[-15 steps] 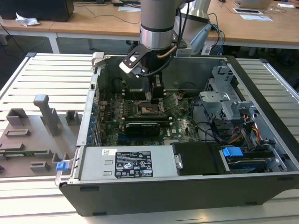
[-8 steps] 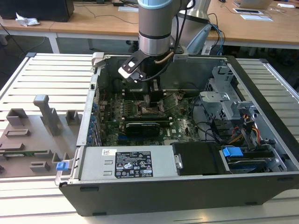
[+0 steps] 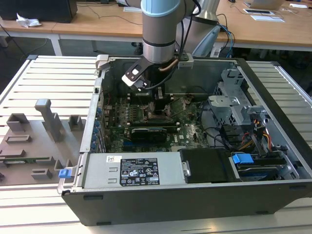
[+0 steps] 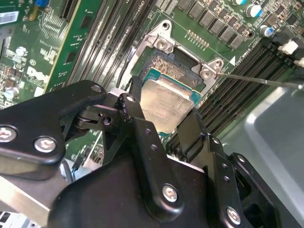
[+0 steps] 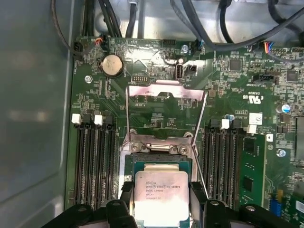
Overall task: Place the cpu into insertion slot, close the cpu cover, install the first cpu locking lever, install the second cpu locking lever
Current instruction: 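Place the cpu into insertion slot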
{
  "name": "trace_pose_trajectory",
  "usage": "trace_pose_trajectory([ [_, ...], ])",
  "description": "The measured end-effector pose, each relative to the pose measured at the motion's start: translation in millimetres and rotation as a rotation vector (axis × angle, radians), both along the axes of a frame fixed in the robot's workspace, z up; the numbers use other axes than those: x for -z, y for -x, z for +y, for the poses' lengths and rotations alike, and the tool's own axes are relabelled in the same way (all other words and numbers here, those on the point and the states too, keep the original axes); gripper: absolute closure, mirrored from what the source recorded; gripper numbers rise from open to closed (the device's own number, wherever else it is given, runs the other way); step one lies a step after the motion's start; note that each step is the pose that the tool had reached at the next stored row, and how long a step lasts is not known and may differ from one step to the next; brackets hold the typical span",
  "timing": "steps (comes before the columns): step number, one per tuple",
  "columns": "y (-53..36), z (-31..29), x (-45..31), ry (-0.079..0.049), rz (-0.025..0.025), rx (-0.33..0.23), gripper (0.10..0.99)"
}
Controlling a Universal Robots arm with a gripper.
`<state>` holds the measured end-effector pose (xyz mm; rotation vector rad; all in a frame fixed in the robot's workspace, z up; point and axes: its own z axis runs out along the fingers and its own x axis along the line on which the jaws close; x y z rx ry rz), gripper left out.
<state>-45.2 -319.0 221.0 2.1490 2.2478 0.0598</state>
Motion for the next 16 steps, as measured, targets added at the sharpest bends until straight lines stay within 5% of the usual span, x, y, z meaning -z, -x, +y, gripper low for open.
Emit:
trace_pose_trajectory([
  [16, 1.2, 2.7, 16.8, 0.0, -0.0001, 0.017, 0.541],
])
